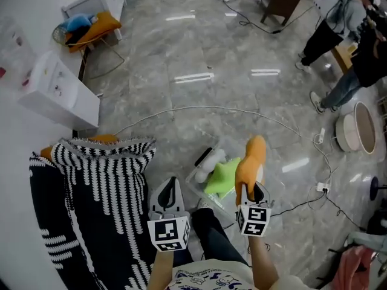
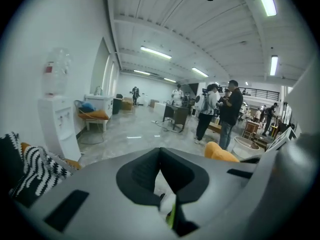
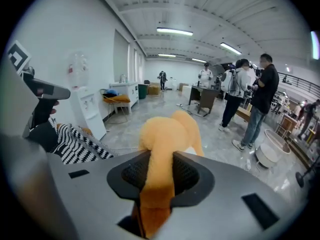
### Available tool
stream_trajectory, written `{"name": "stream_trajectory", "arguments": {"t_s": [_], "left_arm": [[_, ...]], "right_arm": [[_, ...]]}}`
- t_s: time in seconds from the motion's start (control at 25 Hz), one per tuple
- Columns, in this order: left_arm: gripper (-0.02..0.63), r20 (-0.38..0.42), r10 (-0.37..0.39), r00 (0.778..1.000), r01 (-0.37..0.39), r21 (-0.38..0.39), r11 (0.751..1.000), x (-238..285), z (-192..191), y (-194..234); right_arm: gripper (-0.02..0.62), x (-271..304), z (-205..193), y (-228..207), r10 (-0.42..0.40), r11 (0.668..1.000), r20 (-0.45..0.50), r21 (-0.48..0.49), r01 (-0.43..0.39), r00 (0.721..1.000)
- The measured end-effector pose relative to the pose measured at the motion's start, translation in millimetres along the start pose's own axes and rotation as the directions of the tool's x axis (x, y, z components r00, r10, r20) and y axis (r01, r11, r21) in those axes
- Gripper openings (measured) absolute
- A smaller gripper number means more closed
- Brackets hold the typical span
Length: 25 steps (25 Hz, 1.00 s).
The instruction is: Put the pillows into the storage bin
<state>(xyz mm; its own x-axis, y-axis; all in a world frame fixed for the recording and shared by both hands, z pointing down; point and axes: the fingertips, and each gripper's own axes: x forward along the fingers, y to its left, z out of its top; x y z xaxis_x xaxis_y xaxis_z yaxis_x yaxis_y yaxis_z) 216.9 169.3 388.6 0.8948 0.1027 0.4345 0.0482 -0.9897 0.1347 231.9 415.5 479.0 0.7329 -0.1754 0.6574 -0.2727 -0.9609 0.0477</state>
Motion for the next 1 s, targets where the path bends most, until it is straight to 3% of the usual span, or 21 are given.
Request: {"name": "stream_trajectory", "arguments": {"t_s": [0.24,0.52,0.76,1.0], "left_arm": [[0.014,-0.065,-0.107,0.992,0.112,0.076,0.991,47,-18,-73],[0.014,-0.157,-0.199,0.967,0.223,0.153,0.963,97,-47,-109],[0.014,-0.261,-0.304,0.916,0.359,0.198,0.912,153,-91,-145],[0.014,-0.367,-0.384,0.847,0.48,0.22,0.849,207,-156,-176]], "right_arm": [[0.124,13,-57,-67,-0.066,0.992,-0.071,0.102,0.073,0.995],[0.126,50,-131,-100,-0.124,0.964,-0.187,0.21,0.163,0.975],[0.129,96,-198,-121,-0.145,0.942,-0.282,0.254,0.22,0.948],[0.132,164,-275,-141,-0.149,0.909,-0.388,0.307,0.28,0.909]]}}
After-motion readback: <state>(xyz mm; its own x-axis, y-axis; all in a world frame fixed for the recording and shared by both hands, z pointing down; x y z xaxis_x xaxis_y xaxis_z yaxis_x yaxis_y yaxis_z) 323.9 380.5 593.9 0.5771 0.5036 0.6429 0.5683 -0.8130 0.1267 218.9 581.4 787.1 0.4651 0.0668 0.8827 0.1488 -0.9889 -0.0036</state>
